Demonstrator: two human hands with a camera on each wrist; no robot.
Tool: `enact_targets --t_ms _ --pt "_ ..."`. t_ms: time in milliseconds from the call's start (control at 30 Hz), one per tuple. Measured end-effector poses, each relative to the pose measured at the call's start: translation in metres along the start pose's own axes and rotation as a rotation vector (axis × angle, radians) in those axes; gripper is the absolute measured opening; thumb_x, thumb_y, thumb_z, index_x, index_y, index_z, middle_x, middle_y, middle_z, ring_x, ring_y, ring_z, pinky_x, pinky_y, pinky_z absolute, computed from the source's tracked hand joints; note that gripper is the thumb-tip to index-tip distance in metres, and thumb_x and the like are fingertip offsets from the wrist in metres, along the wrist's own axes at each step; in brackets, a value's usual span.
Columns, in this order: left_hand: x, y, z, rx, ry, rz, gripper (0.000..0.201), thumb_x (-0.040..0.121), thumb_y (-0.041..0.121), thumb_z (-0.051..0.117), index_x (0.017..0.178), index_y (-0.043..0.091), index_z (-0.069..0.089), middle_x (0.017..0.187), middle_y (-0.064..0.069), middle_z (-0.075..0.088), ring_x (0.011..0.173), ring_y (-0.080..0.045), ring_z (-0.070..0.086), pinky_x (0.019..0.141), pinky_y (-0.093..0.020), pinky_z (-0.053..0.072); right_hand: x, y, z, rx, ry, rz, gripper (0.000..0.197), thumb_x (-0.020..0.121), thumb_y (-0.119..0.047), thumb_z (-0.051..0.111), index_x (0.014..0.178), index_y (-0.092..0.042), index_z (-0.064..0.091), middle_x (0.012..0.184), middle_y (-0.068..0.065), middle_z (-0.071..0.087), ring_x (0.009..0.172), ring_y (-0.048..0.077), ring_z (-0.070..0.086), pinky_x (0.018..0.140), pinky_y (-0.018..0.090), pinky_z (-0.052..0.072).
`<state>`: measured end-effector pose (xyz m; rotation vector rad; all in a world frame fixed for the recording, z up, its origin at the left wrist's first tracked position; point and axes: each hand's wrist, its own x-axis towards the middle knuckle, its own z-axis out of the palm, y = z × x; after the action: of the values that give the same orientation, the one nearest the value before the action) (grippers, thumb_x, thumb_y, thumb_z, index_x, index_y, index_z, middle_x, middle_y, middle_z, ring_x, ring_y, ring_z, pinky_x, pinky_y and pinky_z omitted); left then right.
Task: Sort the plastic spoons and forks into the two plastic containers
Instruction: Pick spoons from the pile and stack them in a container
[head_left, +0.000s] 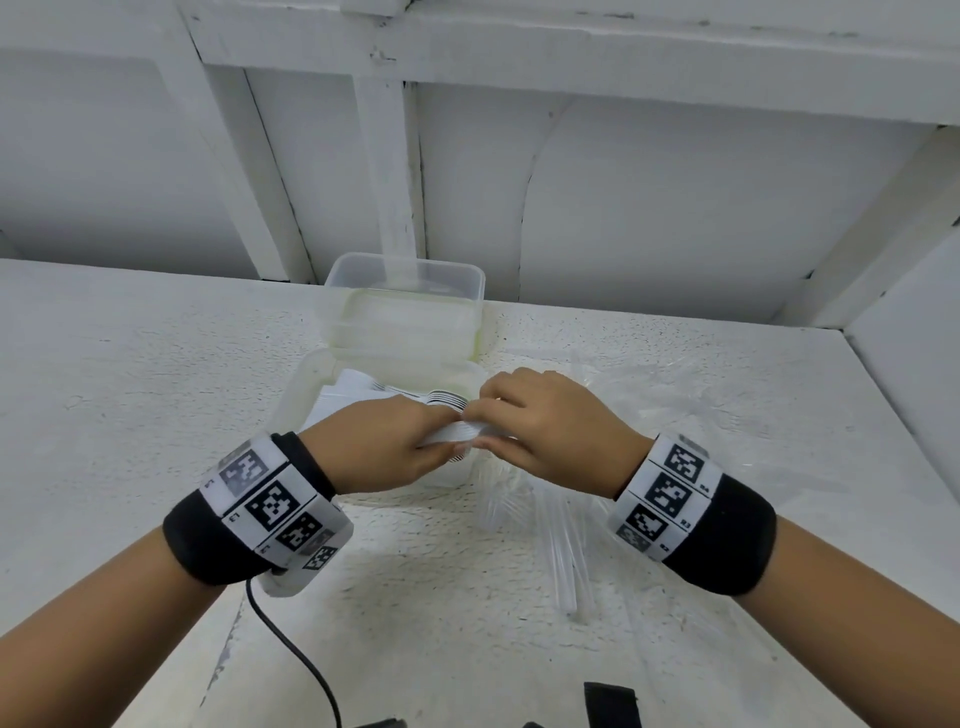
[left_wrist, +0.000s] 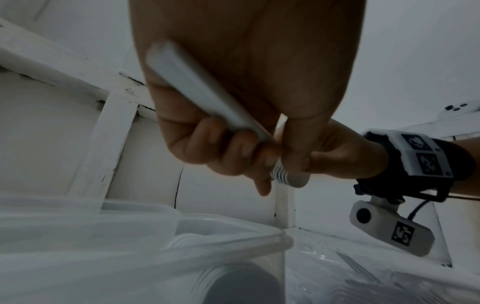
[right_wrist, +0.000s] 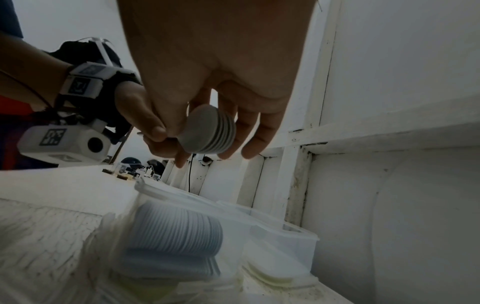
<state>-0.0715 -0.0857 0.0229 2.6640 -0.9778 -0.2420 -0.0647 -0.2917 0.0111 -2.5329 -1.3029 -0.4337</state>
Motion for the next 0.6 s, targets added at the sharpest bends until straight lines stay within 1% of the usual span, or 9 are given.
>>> enact_targets --t_ms 67,133,200,267,300,367,433,533,600 --pt "-0.002 -0.006 0.001 0.007 0.052 -0.013 0.063 0.08 0.065 0.027 0.115 0.022 0.056 0.094 0.004 0.065 0.087 -0.015 0.059 0.072 -0.026 0.041 0.006 -0.002 0.002 -0.014 0.032 0.002 0.029 0.087 -0.034 0.047 0.095 -0.013 0.067 0.089 0.004 0.063 0.07 0.025 0.059 0.053 0.031 0.046" --pt "-0.006 -0.014 -0.005 -0.06 0.072 -0.07 0.06 0.079 0.07 0.035 0.113 0.025 0.058 0.089 0.009 0.065 0.083 -0.008 0.059 0.067 -0.019 0.038 0.011 -0.003 0.004 -0.017 0.031 0.028 0.028 0.084 -0.033 0.048 0.092 -0.015 0.067 0.09 0.002 0.065 0.075 0.024 0.059 0.056 0.031 0.045" --pt "-0.012 -0.024 -0.013 -0.16 0.124 -0.128 0.068 0.07 0.082 0.033 0.113 0.033 0.052 0.083 0.016 0.06 0.075 0.001 0.056 0.066 -0.013 0.039 0.016 0.002 0.005 0.005 0.015 0.092 0.028 0.082 -0.032 0.048 0.092 -0.014 0.067 0.092 0.002 0.066 0.079 0.024 0.06 0.06 0.034 0.047" --pt "-0.02 -0.042 -0.018 -0.244 0.263 -0.234 0.057 0.079 0.067 0.041 0.119 0.027 0.05 0.091 0.009 0.057 0.082 -0.003 0.056 0.073 -0.019 0.045 0.022 0.013 0.004 0.093 -0.012 0.251 0.027 0.084 -0.03 0.052 0.097 -0.012 0.067 0.099 0.003 0.066 0.087 0.025 0.058 0.069 0.039 0.049" --pt "-0.023 -0.051 -0.018 -0.247 0.339 -0.292 0.048 0.086 0.053 0.044 0.12 0.019 0.051 0.096 0.004 0.056 0.085 -0.009 0.056 0.075 -0.024 0.045 0.024 0.02 0.005 0.135 -0.036 0.352 0.026 0.085 -0.028 0.054 0.102 -0.012 0.067 0.104 0.004 0.065 0.093 0.025 0.056 0.076 0.041 0.048" --pt "-0.027 -0.067 -0.016 -0.188 0.414 -0.359 0.028 0.095 0.027 0.045 0.114 0.009 0.056 0.101 -0.002 0.054 0.092 -0.017 0.055 0.078 -0.024 0.038 0.031 0.033 0.008 0.178 -0.086 0.523 0.026 0.087 -0.026 0.057 0.108 -0.013 0.065 0.111 0.004 0.063 0.101 0.026 0.053 0.088 0.043 0.044" --pt "-0.028 -0.077 -0.009 -0.113 0.348 -0.358 0.024 0.097 0.015 0.043 0.11 0.005 0.061 0.107 -0.005 0.054 0.102 -0.023 0.055 0.084 -0.022 0.035 0.041 0.037 0.013 0.216 -0.091 0.609 0.026 0.087 -0.026 0.058 0.109 -0.015 0.065 0.111 0.002 0.063 0.105 0.026 0.053 0.092 0.042 0.042" --pt "-0.023 -0.08 0.003 -0.05 0.085 -0.341 0.035 0.098 0.011 0.037 0.13 0.004 0.051 0.136 -0.009 0.045 0.123 -0.023 0.046 0.102 -0.024 0.031 0.061 0.029 0.018 0.253 -0.128 0.649 0.028 0.088 -0.028 0.056 0.113 -0.018 0.064 0.116 0.0 0.063 0.111 0.025 0.049 0.096 0.042 0.04" --pt "-0.021 -0.077 0.008 0.001 -0.035 -0.322 0.041 0.1 0.016 0.03 0.138 0.006 0.042 0.143 -0.008 0.039 0.127 -0.024 0.041 0.106 -0.027 0.029 0.075 0.02 0.023 0.22 -0.182 0.639 0.03 0.09 -0.03 0.053 0.117 -0.021 0.061 0.121 -0.002 0.06 0.115 0.025 0.045 0.098 0.041 0.038"
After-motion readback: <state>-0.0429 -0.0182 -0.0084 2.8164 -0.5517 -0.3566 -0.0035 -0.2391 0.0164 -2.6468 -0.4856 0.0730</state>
